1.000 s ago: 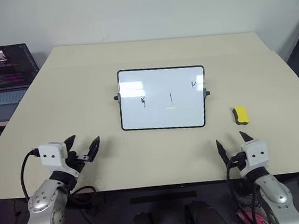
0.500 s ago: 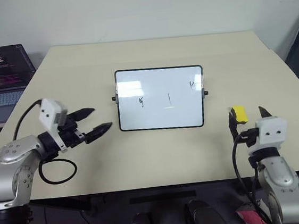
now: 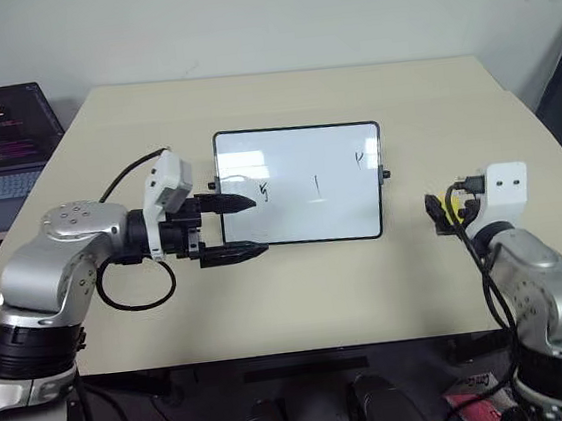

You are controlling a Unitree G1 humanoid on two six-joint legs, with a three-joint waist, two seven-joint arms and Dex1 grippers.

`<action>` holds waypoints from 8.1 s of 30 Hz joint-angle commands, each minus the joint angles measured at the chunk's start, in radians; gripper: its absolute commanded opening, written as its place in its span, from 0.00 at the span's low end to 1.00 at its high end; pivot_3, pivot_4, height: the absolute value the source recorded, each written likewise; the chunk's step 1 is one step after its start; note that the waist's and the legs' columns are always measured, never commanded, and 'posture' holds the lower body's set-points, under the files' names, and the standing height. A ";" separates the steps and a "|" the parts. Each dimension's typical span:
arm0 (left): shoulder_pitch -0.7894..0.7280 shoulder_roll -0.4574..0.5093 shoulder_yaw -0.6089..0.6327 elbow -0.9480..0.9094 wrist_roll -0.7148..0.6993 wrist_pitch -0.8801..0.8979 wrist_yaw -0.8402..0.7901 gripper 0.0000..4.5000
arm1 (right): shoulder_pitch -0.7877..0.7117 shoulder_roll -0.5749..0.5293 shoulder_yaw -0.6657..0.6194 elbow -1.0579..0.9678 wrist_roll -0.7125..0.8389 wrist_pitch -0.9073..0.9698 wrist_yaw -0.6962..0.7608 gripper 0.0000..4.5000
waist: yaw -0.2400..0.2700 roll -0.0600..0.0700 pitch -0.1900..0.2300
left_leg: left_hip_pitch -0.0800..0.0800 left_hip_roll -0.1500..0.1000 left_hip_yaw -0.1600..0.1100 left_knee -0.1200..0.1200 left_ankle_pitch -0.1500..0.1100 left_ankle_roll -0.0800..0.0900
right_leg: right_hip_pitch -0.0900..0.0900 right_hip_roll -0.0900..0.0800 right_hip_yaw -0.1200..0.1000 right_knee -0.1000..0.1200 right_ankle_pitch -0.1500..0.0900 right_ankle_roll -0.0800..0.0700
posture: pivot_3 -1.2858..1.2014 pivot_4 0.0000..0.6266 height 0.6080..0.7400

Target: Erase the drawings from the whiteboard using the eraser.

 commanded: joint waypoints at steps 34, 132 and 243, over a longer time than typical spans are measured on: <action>-0.053 -0.071 -0.026 -0.058 0.032 0.006 -0.013 1.00 | -0.119 -0.071 -0.026 0.441 0.006 -0.166 0.029 0.47 | 0.000 0.000 0.000 | -0.007 0.000 0.000 0.001 -0.001 0.002 | -0.006 0.000 0.000 0.001 0.000 0.000 | 0.52 0.24 1.00; 0.208 0.010 0.155 0.043 0.138 -0.047 0.173 1.00 | -0.656 0.198 0.788 1.058 -0.485 -0.757 0.509 0.29 | -0.028 0.000 0.000 | 0.002 0.000 -0.003 0.002 0.000 0.004 | -0.005 0.000 -0.002 0.017 -0.001 -0.005 | 0.52 0.24 1.00; 0.128 -0.050 0.074 0.008 0.153 -0.028 0.168 1.00 | -0.521 0.012 0.609 0.756 -0.399 -0.626 0.355 0.29 | -0.024 -0.001 0.000 | 0.000 -0.001 -0.002 0.001 -0.001 0.003 | -0.006 0.000 -0.002 0.016 -0.004 -0.008 | 0.52 0.24 1.00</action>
